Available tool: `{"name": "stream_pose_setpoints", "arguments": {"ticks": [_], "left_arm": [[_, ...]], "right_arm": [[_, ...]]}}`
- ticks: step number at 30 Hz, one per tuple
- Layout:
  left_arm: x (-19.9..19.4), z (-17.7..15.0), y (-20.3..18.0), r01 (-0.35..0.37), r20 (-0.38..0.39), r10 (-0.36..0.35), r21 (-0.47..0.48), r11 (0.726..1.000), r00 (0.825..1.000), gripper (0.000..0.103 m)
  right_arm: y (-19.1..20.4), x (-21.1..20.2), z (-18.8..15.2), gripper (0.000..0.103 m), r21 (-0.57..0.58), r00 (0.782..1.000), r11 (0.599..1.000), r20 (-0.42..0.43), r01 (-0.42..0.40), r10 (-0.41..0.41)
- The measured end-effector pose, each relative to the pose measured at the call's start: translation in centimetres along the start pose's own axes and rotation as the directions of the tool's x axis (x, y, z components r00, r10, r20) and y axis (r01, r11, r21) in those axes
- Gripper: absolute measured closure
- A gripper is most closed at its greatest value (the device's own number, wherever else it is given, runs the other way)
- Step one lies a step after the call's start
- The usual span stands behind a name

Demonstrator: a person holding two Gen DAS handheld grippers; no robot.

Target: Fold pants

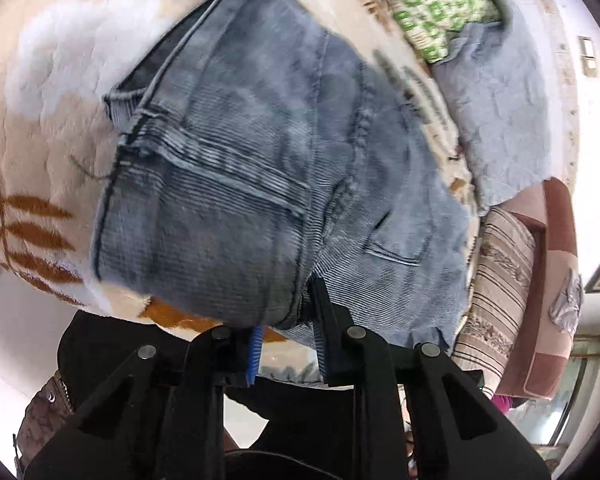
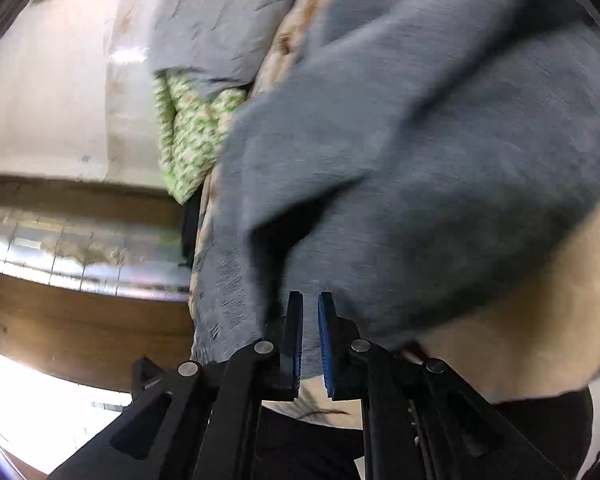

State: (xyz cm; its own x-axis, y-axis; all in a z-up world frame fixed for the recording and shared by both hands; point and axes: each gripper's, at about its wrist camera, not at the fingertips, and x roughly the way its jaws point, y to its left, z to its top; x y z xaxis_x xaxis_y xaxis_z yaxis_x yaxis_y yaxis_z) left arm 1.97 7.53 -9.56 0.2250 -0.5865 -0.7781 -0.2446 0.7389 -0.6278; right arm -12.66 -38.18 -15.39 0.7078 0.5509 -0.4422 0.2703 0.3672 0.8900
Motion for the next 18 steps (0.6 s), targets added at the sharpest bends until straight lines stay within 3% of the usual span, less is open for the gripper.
{"name": "stream_pose_setpoints", "arguments": {"ticks": [1,2,3,5,8,13,14,15,16,17,18], "left_arm": [[-0.6,-0.1,-0.5,-0.003,0.018,0.002,0.021,1.0,1.0,0.082],[-1.1,-0.2,-1.0,-0.009,0.039,0.007,0.043,0.999,0.999,0.075],[-1.4,-0.4,-1.5,-0.006,0.051,0.002,0.062,0.998,0.999,0.062],[-1.5,-0.7,-2.3,-0.005,0.068,0.0,0.08,0.997,0.998,0.045],[-0.4,-0.7,-2.8,-0.032,0.05,0.028,0.09,0.995,0.998,0.044],[1.8,0.2,-3.2,-0.068,0.026,0.067,0.062,0.996,0.997,0.045],[2.0,0.4,-3.5,-0.084,0.032,0.082,0.065,0.994,0.996,0.05],[2.0,0.7,-3.7,-0.102,0.042,0.1,0.067,0.993,0.994,0.07],[1.7,1.4,-4.1,-0.11,0.05,0.107,0.067,0.992,0.993,0.081],[1.3,1.7,-4.2,-0.091,0.048,0.088,0.064,0.994,0.995,0.093],[0.5,2.0,-4.5,-0.058,0.06,0.055,0.056,0.997,0.997,0.093]], "right_arm": [[0.0,-1.5,0.5,0.086,-0.004,0.999,1.0,0.05,-0.008,0.008],[0.1,-2.4,1.0,0.071,-0.006,0.996,1.0,0.088,-0.01,0.011],[-0.1,-3.7,1.5,0.049,-0.001,0.991,1.0,0.133,-0.012,0.012],[-1.2,-6.7,2.7,0.037,0.042,0.971,0.999,0.24,-0.012,0.001],[-3.3,-10.0,4.4,0.037,0.106,0.943,0.994,0.332,-0.019,-0.018],[-5.2,-10.0,7.2,0.037,0.155,0.922,0.985,0.387,-0.078,0.012],[-5.6,-9.9,7.9,0.043,0.154,0.926,0.986,0.378,-0.067,0.004],[-5.7,-9.2,9.0,0.052,0.165,0.936,0.986,0.35,-0.023,-0.037],[-5.4,-8.6,9.9,0.084,0.177,0.941,0.984,0.334,-0.009,-0.052],[-5.1,-8.7,10.7,0.091,0.184,0.941,0.983,0.335,-0.027,-0.037],[-3.9,-10.1,11.4,0.091,0.153,0.923,0.984,0.383,-0.09,0.024]]}}
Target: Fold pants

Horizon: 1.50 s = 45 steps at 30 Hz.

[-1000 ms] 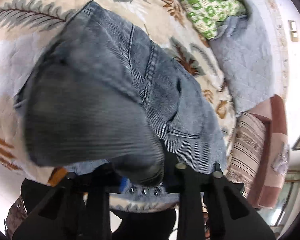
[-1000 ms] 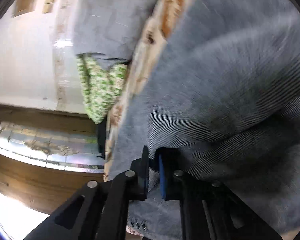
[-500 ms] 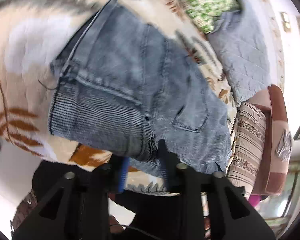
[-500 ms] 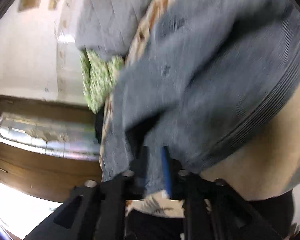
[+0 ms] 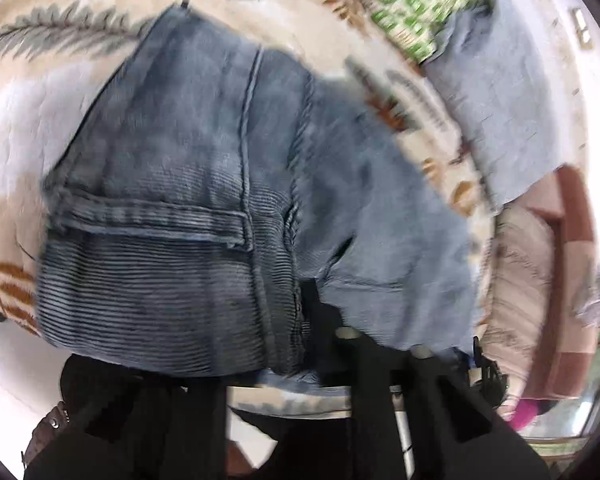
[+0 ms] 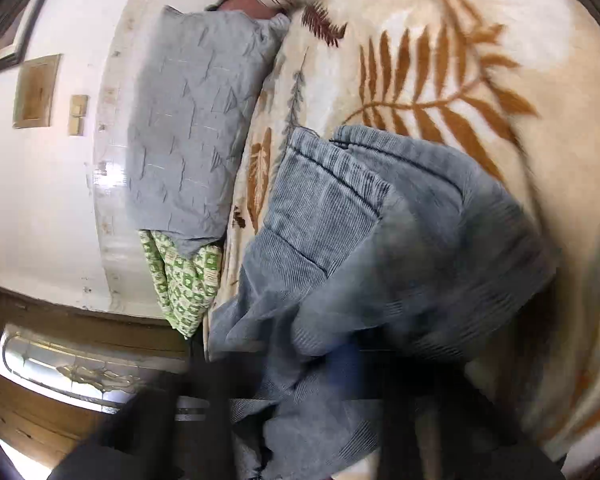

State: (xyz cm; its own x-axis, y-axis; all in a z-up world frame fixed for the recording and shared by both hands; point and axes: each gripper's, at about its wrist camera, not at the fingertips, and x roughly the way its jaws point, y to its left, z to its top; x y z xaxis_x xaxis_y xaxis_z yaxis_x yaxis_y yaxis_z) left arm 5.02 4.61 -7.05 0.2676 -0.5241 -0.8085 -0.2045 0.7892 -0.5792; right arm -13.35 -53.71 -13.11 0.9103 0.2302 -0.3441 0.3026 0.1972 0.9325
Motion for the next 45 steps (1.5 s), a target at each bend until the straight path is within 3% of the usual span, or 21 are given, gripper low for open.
{"name": "stream_pose_setpoints", "arguments": {"ticks": [3,5,8,12,16,19,21,23,25,26,29,31,34,38,43,45], "left_arm": [[-3.8,-0.1,-1.0,0.056,0.091,-0.059,0.032,0.998,0.994,0.093],[-5.2,-0.7,-0.8,0.061,0.111,-0.066,0.051,0.997,0.992,0.093],[-3.5,-1.9,1.7,0.038,0.054,-0.039,0.021,0.999,0.998,0.093],[0.6,-2.9,5.1,-0.016,-0.064,0.012,-0.069,0.997,0.998,0.093],[-0.2,-2.9,4.6,-0.02,-0.054,0.018,-0.032,0.999,0.998,0.09],[-1.0,-3.1,4.4,-0.033,-0.062,0.033,0.007,0.999,0.998,0.085],[-2.1,-3.5,4.9,-0.003,-0.079,0.006,0.042,0.999,0.997,0.08],[-3.8,-3.9,5.9,0.063,-0.085,-0.057,0.072,0.995,0.995,0.08],[-6.2,-3.5,6.8,0.1,-0.044,-0.097,0.087,0.991,0.994,0.079],[-7.4,-3.0,7.1,0.1,-0.008,-0.1,0.088,0.991,0.995,0.075],[-9.9,0.0,7.9,0.044,0.119,-0.051,0.064,0.997,0.992,0.039],[-9.4,2.6,8.0,0.023,0.128,-0.03,0.056,0.998,0.991,0.035],[-6.4,5.9,7.7,0.014,0.042,-0.015,0.028,1.0,0.999,0.035],[-2.1,8.5,6.7,-0.012,-0.075,0.012,0.002,1.0,0.997,0.035],[-0.4,8.3,5.4,-0.027,-0.105,0.032,0.04,0.999,0.994,0.035],[0.2,8.2,5.0,-0.015,-0.12,0.021,0.057,0.998,0.993,0.035]], "right_arm": [[5.5,-3.0,0.9,0.092,-0.163,0.993,0.981,0.041,-0.106,0.114],[7.6,-5.3,0.8,0.092,-0.278,0.994,0.956,0.039,-0.09,0.105],[4.4,-5.9,-0.3,0.091,-0.278,1.0,0.96,0.0,0.017,-0.018],[-3.7,-4.2,-1.5,0.09,-0.154,0.983,0.973,-0.042,0.173,-0.181],[-5.2,-4.5,-1.6,0.089,-0.122,0.985,0.979,-0.032,0.166,-0.171],[-4.2,-5.2,-0.9,0.069,-0.161,0.977,0.965,-0.014,0.207,-0.212],[-3.4,-6.8,-0.4,0.054,-0.178,0.974,0.958,0.02,0.224,-0.225],[-2.6,-8.8,0.4,0.049,-0.19,0.966,0.948,0.074,0.257,-0.247],[-2.3,-10.4,1.4,0.048,-0.196,0.958,0.94,0.119,0.28,-0.261],[-2.1,-10.7,1.7,0.048,-0.199,0.955,0.937,0.13,0.287,-0.265],[-0.8,-9.8,2.9,0.045,-0.231,0.957,0.93,0.126,0.285,-0.262],[0.7,-7.7,3.6,0.042,-0.279,0.962,0.921,0.084,0.271,-0.258],[3.1,-3.3,4.4,0.038,-0.37,0.963,0.894,0.0,0.252,-0.271],[4.4,1.5,5.1,0.038,-0.464,0.927,0.827,-0.028,0.319,-0.373],[3.6,4.6,6.0,0.038,-0.532,0.853,0.706,0.06,0.467,-0.519],[3.0,5.4,6.2,0.037,-0.547,0.839,0.685,0.059,0.48,-0.541]]}}
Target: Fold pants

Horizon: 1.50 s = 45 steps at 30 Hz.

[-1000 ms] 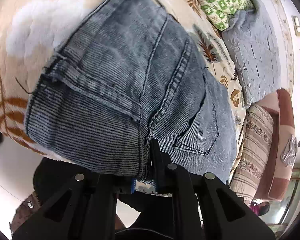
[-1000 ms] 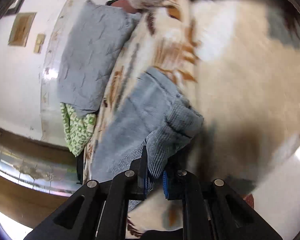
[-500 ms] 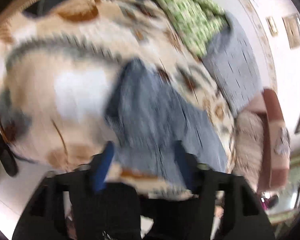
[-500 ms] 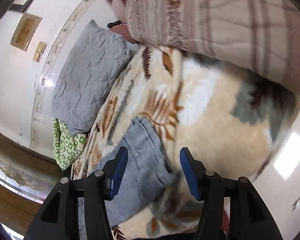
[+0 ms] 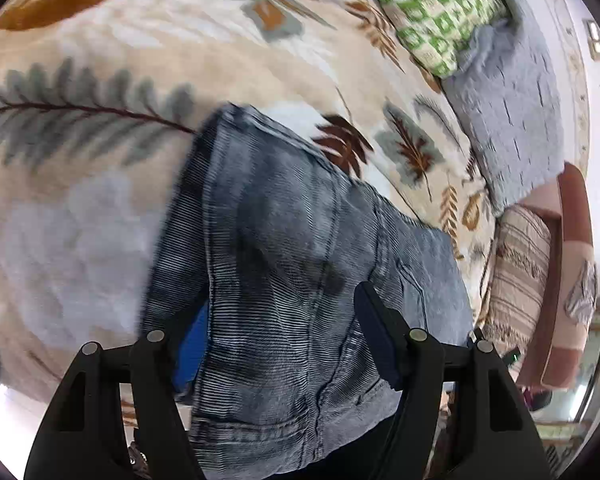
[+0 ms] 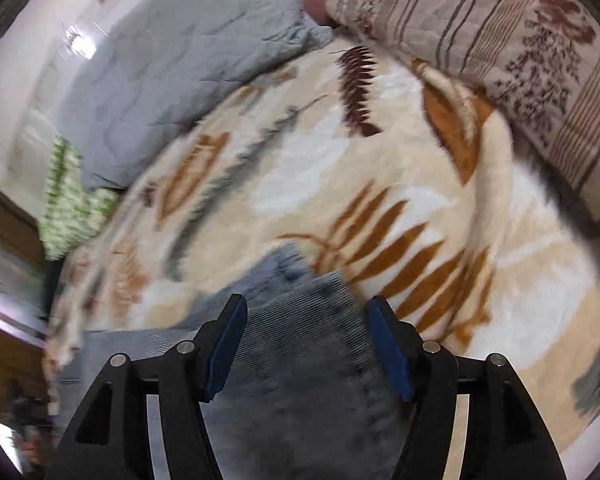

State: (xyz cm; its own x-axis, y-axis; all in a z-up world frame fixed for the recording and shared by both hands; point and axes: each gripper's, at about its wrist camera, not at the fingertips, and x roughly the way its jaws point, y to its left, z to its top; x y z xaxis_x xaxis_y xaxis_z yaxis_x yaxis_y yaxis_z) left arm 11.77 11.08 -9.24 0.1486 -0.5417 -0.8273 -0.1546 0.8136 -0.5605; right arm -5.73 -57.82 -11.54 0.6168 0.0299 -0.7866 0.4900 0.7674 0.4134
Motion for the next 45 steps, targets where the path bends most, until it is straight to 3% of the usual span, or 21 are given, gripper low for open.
{"name": "stream_pose_setpoints", "arguments": {"ticks": [1,2,3,4,6,8,11,13,15,18,22,25,27,32,36,38,40,41,42,43,45], "left_arm": [[0.2,0.0,-0.2,-0.004,0.002,0.004,0.007,1.0,1.0,0.035],[0.2,0.0,-0.4,-0.01,0.009,0.01,0.01,1.0,1.0,0.035],[0.0,0.0,-0.5,-0.014,0.018,0.014,0.004,1.0,1.0,0.037],[-0.5,-0.1,-0.6,-0.003,0.033,0.003,-0.007,1.0,0.999,0.038],[-1.7,-0.4,-1.0,0.018,0.082,-0.018,0.004,1.0,0.996,0.038],[-2.2,-0.4,-1.3,0.003,0.123,-0.004,0.006,1.0,0.992,0.038],[-1.2,0.1,-0.7,-0.023,0.125,0.026,-0.022,0.999,0.992,0.038],[-0.1,0.3,0.0,-0.041,0.106,0.047,-0.056,0.998,0.993,0.038],[0.3,0.2,0.4,-0.048,0.097,0.055,-0.068,0.997,0.994,0.038],[-0.3,0.2,0.4,-0.033,0.106,0.039,-0.06,0.998,0.994,0.038],[-1.2,0.4,0.2,0.011,0.103,-0.007,-0.045,0.999,0.995,0.038],[-1.3,0.4,0.2,0.035,0.111,-0.029,-0.056,0.998,0.993,0.038],[-1.2,0.5,0.1,0.037,0.101,-0.031,-0.057,0.998,0.994,0.038],[-0.9,0.4,0.3,0.057,0.073,-0.053,-0.053,0.997,0.996,0.038],[-1.0,0.5,0.5,0.085,0.063,-0.082,-0.05,0.995,0.995,0.038],[-1.0,0.5,0.6,0.101,0.052,-0.099,-0.037,0.994,0.994,0.034],[-0.8,0.4,0.5,0.106,0.031,-0.106,-0.008,0.994,0.994,0.033],[-0.7,0.3,0.4,0.115,0.02,-0.115,0.007,0.993,0.993,0.033],[-0.6,0.3,0.3,0.124,0.013,-0.125,0.025,0.992,0.992,0.033],[-0.7,0.3,0.1,0.126,0.016,-0.127,0.04,0.991,0.992,0.033],[-0.9,0.8,-0.3,0.136,0.031,-0.138,0.059,0.989,0.99,0.033]], "right_arm": [[0.0,0.4,0.0,0.038,-0.005,1.0,1.0,-0.014,-0.011,0.011],[0.2,0.9,-0.1,0.045,-0.029,0.999,0.999,-0.028,-0.023,0.022],[1.0,0.9,0.1,0.075,-0.081,0.999,0.996,-0.036,-0.031,0.029],[1.6,0.5,0.6,0.082,-0.095,0.998,0.994,-0.037,-0.054,0.051],[3.0,-1.4,1.9,0.082,-0.119,0.99,0.983,0.006,-0.14,0.141],[4.6,-3.3,3.3,0.082,-0.17,0.981,0.97,0.064,-0.172,0.185],[4.1,-1.6,4.3,0.081,-0.168,0.992,0.98,0.049,-0.105,0.115],[2.5,1.4,3.9,0.081,-0.128,1.0,0.991,-0.015,-0.026,0.025],[1.4,2.8,3.1,0.075,-0.107,0.999,0.994,-0.047,-0.002,-0.003],[0.3,2.0,2.6,0.072,-0.047,0.999,0.998,-0.018,-0.044,0.043],[2.0,-0.7,2.8,0.066,-0.09,0.998,0.995,0.042,-0.037,0.041],[5.1,-1.9,2.9,0.047,-0.147,0.99,0.982,0.057,-0.119,0.129],[9.4,-1.4,2.3,0.034,-0.217,0.977,0.954,0.003,-0.208,0.214],[21.3,3.0,-0.4,0.034,-0.371,0.926,0.851,-0.212,-0.372,0.312],[30.7,8.1,-3.2,0.035,-0.472,0.895,0.773,-0.346,-0.424,0.28],[33.2,9.8,-4.7,0.035,-0.521,0.898,0.749,-0.378,-0.408,0.227],[35.4,12.0,-6.1,0.036,-0.592,0.895,0.71,-0.43,-0.38,0.12],[35.9,12.3,-6.7,0.039,-0.635,0.901,0.683,-0.426,-0.362,0.081],[36.4,12.3,-7.4,0.062,-0.68,0.907,0.643,-0.417,-0.353,0.058],[37.1,11.7,-8.3,0.077,-0.723,0.911,0.591,-0.409,-0.357,0.05],[38.6,10.9,-9.0,0.087,-0.788,0.934,0.533,-0.356,-0.308,0.014]]}}
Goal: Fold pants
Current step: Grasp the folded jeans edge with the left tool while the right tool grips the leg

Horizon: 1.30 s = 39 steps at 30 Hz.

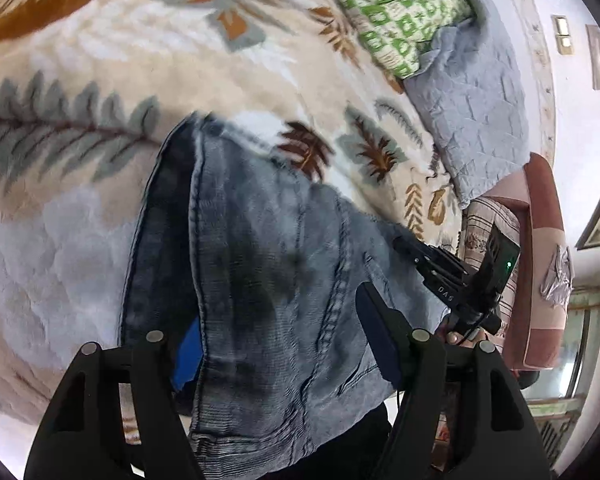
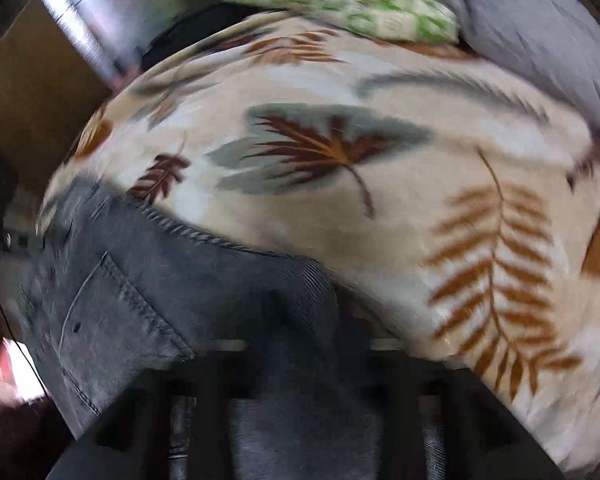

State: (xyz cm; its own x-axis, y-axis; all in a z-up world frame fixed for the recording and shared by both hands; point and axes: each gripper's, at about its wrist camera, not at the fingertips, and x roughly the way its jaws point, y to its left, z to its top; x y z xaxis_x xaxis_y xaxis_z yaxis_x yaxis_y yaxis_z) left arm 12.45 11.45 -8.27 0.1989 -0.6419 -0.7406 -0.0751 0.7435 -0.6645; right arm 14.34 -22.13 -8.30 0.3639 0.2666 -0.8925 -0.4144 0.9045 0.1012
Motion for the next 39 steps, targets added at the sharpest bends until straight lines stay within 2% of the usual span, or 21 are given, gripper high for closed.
{"name": "stream_pose_setpoints", "arguments": {"ticks": [2,4,5,6,8,9,11,13,14,15,19,22,25,27,28,30,32,34,37,39], "left_arm": [[0.0,0.8,-0.5,0.008,0.025,-0.008,0.012,1.0,1.0,0.033],[0.6,1.4,-0.7,-0.035,0.038,0.034,0.029,0.999,0.999,0.033],[1.1,1.7,-0.6,-0.069,0.039,0.068,0.03,0.997,0.997,0.033],[1.8,2.0,-0.2,-0.109,0.028,0.109,0.022,0.994,0.994,0.034],[2.0,2.1,0.5,-0.112,0.012,0.112,-0.009,0.994,0.994,0.038],[1.4,1.9,0.6,-0.099,0.018,0.099,-0.018,0.995,0.995,0.038],[-0.9,1.3,0.7,-0.053,0.059,0.054,-0.02,0.998,0.997,0.038],[-3.7,0.1,0.6,-0.023,0.108,0.023,-0.007,1.0,0.994,0.038],[-4.8,-0.8,0.5,-0.002,0.118,0.002,0.001,1.0,0.993,0.036],[-5.6,-1.7,0.5,0.02,0.119,-0.021,0.009,1.0,0.993,0.035],[-7.8,-7.3,0.4,0.113,0.098,-0.116,0.033,0.993,0.988,0.029],[-7.3,-10.6,0.7,0.167,0.073,-0.168,0.013,0.986,0.983,0.025],[-5.7,-12.3,1.4,0.204,0.03,-0.203,-0.038,0.978,0.979,0.024],[-4.5,-12.3,1.9,0.21,0.017,-0.209,-0.086,0.974,0.978,0.024],[-4.0,-12.1,2.0,0.218,0.011,-0.219,-0.106,0.97,0.976,0.024],[-3.3,-11.7,2.0,0.202,0.01,-0.203,-0.123,0.972,0.979,0.024],[-2.4,-11.0,1.9,0.177,0.004,-0.178,-0.133,0.975,0.984,0.024],[-2.0,-10.6,1.9,0.165,0.0,-0.166,-0.144,0.976,0.986,0.024],[-1.5,-10.0,2.2,0.153,0.002,-0.155,-0.162,0.975,0.988,0.024],[-1.5,-9.8,2.5,0.162,0.001,-0.165,-0.178,0.971,0.986,0.027]], "right_arm": [[1.3,-0.7,0.9,0.088,-0.076,0.997,0.995,0.032,0.07,-0.067],[1.2,-0.1,1.6,0.088,-0.094,0.992,0.989,0.043,0.119,-0.115],[0.9,0.7,1.8,0.099,-0.088,0.989,0.985,0.033,0.149,-0.147],[0.4,1.6,2.3,0.1,-0.081,0.986,0.982,0.016,0.169,-0.168],[-0.6,2.2,2.3,0.099,-0.004,0.985,0.985,0.013,0.175,-0.175],[-1.2,1.6,2.0,0.095,0.05,0.988,0.987,0.022,0.155,-0.156],[-1.9,-0.4,1.4,0.093,0.137,0.992,0.986,0.067,0.1,-0.11],[-2.6,-2.7,0.1,0.071,0.227,0.992,0.974,0.123,0.0,-0.029],[-2.7,-3.8,-0.7,0.049,0.273,0.989,0.961,0.15,-0.032,-0.01],[-2.6,-4.9,-1.5,0.038,0.299,0.985,0.953,0.17,-0.056,0.004],[-1.1,-8.9,-5.8,0.037,0.36,0.967,0.918,0.241,-0.168,0.082],[0.5,-10.3,-8.7,0.035,0.394,0.95,0.882,0.27,-0.258,0.157],[2.9,-10.4,-11.2,0.03,0.418,0.922,0.829,0.273,-0.372,0.276],[5.0,-9.5,-12.6,0.03,0.431,0.889,0.778,0.257,-0.456,0.379],[6.2,-8.7,-13.5,0.03,0.451,0.862,0.735,0.244,-0.506,0.444],[7.5,-7.2,-14.9,0.03,0.499,0.83,0.671,0.226,-0.548,0.51],[7.8,-6.0,-15.9,0.03,0.552,0.819,0.625,0.222,-0.553,0.528],[7.2,-4.9,-16.9,0.028,0.619,0.813,0.556,0.261,-0.554,0.52],[6.4,-3.6,-17.8,0.028,0.689,0.781,0.427,0.338,-0.586,0.525],[6.3,-2.9,-18.1,0.028,0.707,0.768,0.38,0.366,-0.597,0.525]]}}
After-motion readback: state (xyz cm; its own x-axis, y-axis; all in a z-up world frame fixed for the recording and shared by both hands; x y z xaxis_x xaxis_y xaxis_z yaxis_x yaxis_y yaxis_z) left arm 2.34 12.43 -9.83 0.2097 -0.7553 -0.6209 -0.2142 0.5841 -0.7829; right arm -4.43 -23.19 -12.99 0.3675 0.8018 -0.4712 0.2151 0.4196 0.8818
